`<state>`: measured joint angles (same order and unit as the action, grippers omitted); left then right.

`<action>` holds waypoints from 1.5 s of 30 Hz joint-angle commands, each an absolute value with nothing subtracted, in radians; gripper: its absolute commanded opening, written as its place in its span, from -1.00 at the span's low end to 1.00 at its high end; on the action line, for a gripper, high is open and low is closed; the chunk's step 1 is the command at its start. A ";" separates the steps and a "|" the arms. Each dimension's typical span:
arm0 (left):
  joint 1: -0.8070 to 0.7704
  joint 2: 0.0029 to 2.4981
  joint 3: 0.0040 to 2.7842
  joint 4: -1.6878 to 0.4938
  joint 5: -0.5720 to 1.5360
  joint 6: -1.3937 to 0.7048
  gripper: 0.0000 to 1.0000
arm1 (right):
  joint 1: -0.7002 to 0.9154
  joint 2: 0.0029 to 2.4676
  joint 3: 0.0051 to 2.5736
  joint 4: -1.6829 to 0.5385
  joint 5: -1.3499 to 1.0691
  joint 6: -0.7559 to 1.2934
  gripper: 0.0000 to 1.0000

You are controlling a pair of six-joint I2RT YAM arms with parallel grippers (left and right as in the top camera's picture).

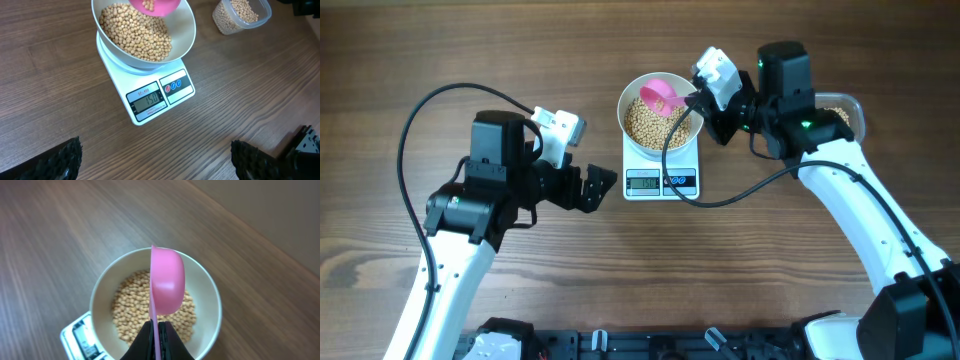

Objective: Scoop item into bowl and weigh 150g on scale
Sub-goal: 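Carry the pink scoop right back over the soybean tub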

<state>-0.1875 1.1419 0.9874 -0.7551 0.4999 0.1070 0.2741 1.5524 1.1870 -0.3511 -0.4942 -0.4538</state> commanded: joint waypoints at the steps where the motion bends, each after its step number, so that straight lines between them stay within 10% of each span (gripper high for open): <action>1: -0.180 1.147 0.987 -0.753 0.515 0.101 1.00 | 0.276 1.560 1.206 -0.323 -0.475 -0.426 -0.91; 28: -0.180 1.147 0.987 -0.753 0.514 0.101 1.00 | -0.096 1.402 1.206 -0.128 -0.755 0.117 -0.91; 45: -0.180 1.147 0.987 -0.753 0.514 0.101 1.00 | -0.508 1.384 1.205 -0.635 -0.610 0.056 -0.91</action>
